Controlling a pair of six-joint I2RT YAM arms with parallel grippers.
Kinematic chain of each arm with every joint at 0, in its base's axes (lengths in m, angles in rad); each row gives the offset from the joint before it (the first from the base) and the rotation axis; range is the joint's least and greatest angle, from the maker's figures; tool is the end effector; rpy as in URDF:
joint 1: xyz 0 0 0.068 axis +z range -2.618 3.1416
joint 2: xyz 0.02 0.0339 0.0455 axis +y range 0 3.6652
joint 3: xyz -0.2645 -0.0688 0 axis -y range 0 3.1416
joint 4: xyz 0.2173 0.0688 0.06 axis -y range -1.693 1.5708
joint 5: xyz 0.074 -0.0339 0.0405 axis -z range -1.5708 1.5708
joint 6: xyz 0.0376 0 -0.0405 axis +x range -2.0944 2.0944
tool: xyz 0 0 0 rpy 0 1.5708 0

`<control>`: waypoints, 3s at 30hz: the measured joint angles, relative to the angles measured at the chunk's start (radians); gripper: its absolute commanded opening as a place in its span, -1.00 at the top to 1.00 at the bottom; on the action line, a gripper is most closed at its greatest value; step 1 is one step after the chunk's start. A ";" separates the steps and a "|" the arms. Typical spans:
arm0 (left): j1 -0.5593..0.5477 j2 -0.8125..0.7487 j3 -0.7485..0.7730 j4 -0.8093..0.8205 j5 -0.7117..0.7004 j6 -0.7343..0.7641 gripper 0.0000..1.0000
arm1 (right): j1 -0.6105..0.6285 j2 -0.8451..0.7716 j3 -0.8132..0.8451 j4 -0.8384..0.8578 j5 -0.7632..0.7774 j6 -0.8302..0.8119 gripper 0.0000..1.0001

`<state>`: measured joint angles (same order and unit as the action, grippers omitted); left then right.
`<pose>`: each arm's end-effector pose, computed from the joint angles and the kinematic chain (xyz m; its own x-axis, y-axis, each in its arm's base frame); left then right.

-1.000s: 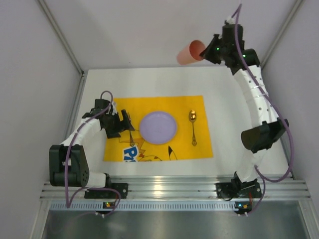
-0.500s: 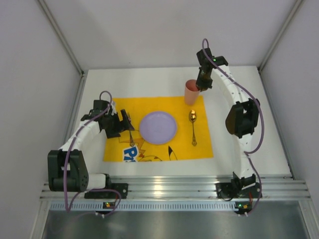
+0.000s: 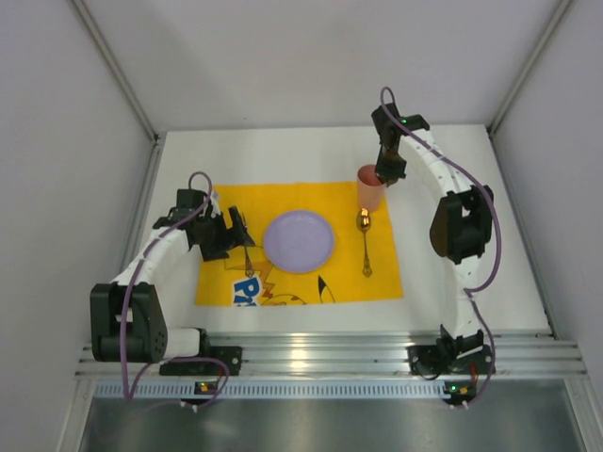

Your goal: Set the dinner table for one person

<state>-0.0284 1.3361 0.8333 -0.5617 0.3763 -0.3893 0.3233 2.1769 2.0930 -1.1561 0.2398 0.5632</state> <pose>0.2302 -0.0204 0.2233 -0.8864 -0.3279 -0.3267 -0.1426 0.8648 -0.4814 0.4088 0.1276 0.2679 -0.8840 0.2508 -0.3946 0.2797 0.9599 -0.0165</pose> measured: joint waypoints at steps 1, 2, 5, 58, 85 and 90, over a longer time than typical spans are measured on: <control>0.000 0.000 0.000 0.002 0.001 0.000 -0.88 | 0.000 -0.011 -0.013 0.009 -0.002 0.002 1.00; 0.000 0.000 0.000 0.004 0.001 0.000 -0.88 | 0.001 -0.017 -0.021 0.016 -0.002 0.004 1.00; 0.000 0.000 0.000 0.008 0.002 0.000 -0.88 | 0.001 -0.023 -0.039 0.045 -0.002 0.006 1.00; -0.053 -0.072 0.145 -0.132 -0.134 -0.027 -0.94 | 0.002 -1.686 -1.203 0.328 -0.397 0.033 -0.99; -0.145 -0.811 0.029 -0.132 -0.576 0.040 -0.97 | 0.002 -1.825 -1.246 0.220 -0.533 0.050 -0.99; -0.145 -0.830 0.032 -0.159 -0.655 0.026 -0.96 | 0.002 -1.839 -1.248 0.220 -0.590 0.028 -0.99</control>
<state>-0.1738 0.5056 0.8650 -0.7208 -0.2787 -0.3637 0.3252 0.3378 0.8448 -0.9363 -0.3500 0.5911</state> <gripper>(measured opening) 0.985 0.996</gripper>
